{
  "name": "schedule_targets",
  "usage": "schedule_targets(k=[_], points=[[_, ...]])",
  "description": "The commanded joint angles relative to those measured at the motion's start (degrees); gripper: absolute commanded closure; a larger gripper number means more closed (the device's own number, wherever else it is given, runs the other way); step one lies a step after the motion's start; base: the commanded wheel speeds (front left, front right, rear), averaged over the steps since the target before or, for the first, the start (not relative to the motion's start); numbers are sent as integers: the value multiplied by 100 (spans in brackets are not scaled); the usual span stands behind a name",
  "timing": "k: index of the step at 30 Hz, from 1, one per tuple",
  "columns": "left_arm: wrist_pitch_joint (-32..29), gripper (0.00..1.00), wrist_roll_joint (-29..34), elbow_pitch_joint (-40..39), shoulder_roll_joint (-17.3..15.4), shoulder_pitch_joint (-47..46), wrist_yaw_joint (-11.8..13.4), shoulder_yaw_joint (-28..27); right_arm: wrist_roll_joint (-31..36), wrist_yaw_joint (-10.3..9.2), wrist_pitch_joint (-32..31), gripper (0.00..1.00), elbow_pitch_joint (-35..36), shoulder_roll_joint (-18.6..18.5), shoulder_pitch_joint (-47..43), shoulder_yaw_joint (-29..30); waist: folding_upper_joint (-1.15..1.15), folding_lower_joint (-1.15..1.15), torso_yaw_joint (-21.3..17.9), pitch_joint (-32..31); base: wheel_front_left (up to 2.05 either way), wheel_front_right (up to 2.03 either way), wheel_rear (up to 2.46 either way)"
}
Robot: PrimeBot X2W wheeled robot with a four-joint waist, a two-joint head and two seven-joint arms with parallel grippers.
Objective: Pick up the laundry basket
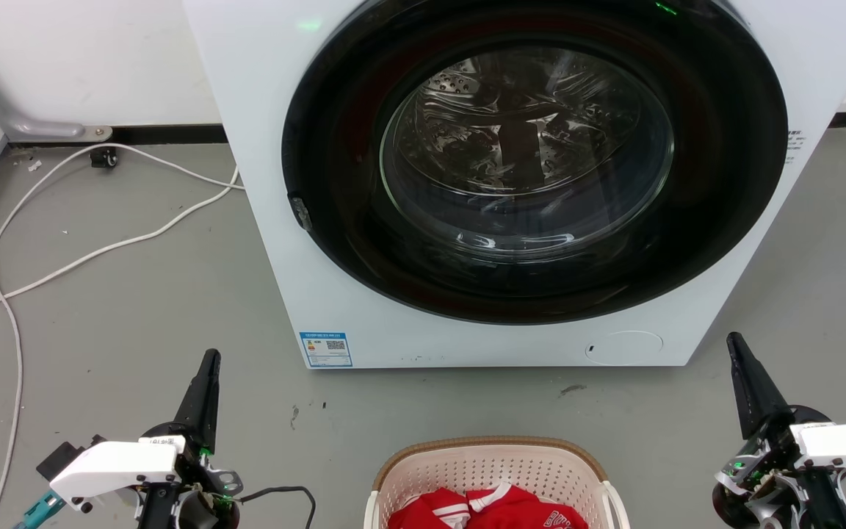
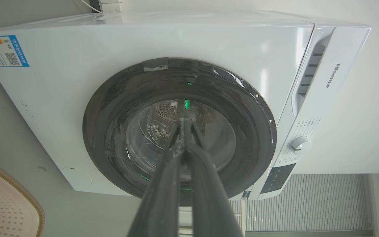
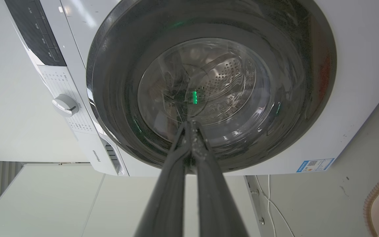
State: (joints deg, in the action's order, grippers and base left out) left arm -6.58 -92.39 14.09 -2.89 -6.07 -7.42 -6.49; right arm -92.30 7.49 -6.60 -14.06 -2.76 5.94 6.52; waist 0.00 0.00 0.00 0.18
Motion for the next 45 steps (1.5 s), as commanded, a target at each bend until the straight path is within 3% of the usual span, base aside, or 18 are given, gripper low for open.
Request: schedule_targets(k=[1, 8, 9, 19, 45], points=[[-11, 100, -6, -1, 6, -38, -25, -13, -23, -1, -6, 100, -3, -23, 61, -5, 0, 0, 0, 0, 0, 0, 0], [-10, 100, -6, -1, 6, -38, -25, -13, -23, 0, -6, 100, -3, -23, 61, -5, 0, 0, 0, 0, 0, 0, 0], [5, 0, 0, -3, 0, 0, 0, 0, 3, 0, 5, 0, 1, 0, -1, 1, 0, 0, 0, 0, 0, 0, 0], [233, 0, 350, 4, 10, 106, 7, -5, 415, 0, 226, 0, -73, 8, -122, 30, 0, 0, 0, 8, 0, 0, 0], [872, 0, 3549, -638, 4, 261, 427, 372, 3883, 0, 871, 0, 727, -1, -382, -117, 0, 0, 4, 20, 0, 0, 0]])
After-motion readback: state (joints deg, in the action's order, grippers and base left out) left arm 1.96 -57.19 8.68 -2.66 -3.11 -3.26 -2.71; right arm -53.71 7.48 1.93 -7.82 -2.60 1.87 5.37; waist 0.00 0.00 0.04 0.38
